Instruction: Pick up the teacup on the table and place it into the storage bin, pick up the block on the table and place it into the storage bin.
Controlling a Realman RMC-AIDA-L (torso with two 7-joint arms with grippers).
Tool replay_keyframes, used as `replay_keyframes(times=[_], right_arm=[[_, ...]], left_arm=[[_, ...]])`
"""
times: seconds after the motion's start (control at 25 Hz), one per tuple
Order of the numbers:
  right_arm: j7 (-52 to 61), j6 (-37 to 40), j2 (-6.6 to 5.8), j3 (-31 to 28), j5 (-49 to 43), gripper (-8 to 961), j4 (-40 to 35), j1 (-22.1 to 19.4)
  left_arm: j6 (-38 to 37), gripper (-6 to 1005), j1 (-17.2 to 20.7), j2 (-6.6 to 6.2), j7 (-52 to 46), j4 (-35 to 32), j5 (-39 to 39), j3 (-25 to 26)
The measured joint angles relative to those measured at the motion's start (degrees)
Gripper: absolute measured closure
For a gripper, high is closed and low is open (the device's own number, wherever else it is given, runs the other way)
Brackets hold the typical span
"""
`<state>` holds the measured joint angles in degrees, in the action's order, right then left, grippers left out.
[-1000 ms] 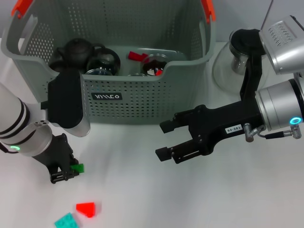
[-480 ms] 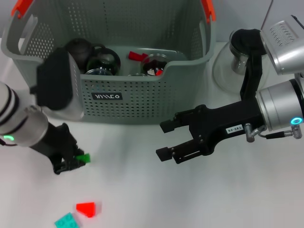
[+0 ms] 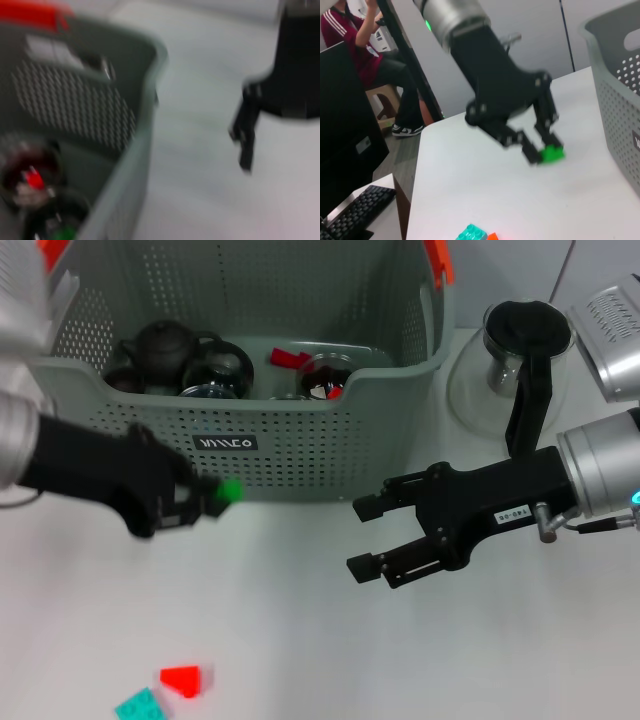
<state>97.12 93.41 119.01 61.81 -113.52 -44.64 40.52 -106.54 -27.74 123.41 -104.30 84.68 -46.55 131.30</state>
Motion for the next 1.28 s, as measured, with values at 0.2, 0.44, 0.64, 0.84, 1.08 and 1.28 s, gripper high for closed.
replay_keyframes(times=[0.2,0.44,0.64,0.84,1.08,1.28], right_arm=[[0.09,1.61,-0.76,-0.33,-0.04,100,0.05,-0.09],[0.31,2.27,-1.6,-0.95,-0.04,100,0.09,-0.27],[0.34,2.56,-1.83,-1.74,-0.03,101,0.11,-0.6],[0.35,2.68,-1.82,-1.93,-0.03,101,0.64,-0.71],[0.16,2.35,-1.4,-2.32,-0.02,101,1.56,-0.83],[0.14,2.34,-1.25,-2.41,0.05,100,1.58,-0.86]], left_arm=[[0.14,805,-0.39,-0.31,-1.66,1.1,-8.04,7.37],[6.75,803,-3.25,-2.14,-8.03,-0.2,-11.89,11.31],[17.3,801,-7.66,-5.13,-13.61,-7.81,-11.08,11.1],[25.98,800,-12.86,-9.0,-16.35,-20.17,-8.58,9.7],[35.61,797,-14.96,-8.64,-17.24,-24.92,-3.28,8.43],[39.93,796,-14.61,-7.77,-17.6,-24.74,-1.76,6.63]])
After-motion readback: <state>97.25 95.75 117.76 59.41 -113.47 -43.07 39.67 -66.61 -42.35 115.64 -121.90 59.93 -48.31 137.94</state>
